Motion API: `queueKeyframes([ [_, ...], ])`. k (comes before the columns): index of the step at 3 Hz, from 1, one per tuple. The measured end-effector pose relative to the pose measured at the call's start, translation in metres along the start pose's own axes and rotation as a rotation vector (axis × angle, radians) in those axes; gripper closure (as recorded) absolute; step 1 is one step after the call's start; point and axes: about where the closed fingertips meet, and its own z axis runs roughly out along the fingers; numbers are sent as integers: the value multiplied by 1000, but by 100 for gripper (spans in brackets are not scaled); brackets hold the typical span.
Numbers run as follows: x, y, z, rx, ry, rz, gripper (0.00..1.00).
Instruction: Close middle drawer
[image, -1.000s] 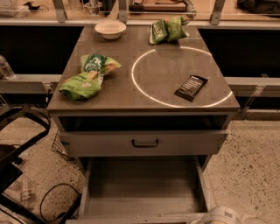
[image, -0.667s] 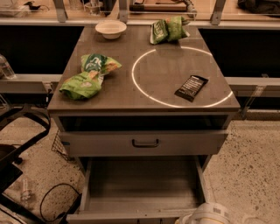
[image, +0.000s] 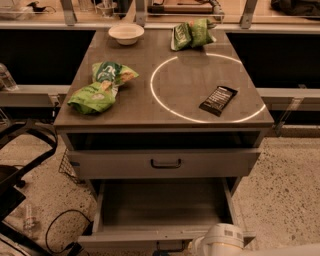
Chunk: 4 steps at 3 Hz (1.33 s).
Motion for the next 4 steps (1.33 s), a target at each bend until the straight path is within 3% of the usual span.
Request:
queueKeyframes([
  [1, -18, -40, 2, 44, 27, -57, 100],
  [4, -17, -41, 1, 44, 27, -57, 100],
])
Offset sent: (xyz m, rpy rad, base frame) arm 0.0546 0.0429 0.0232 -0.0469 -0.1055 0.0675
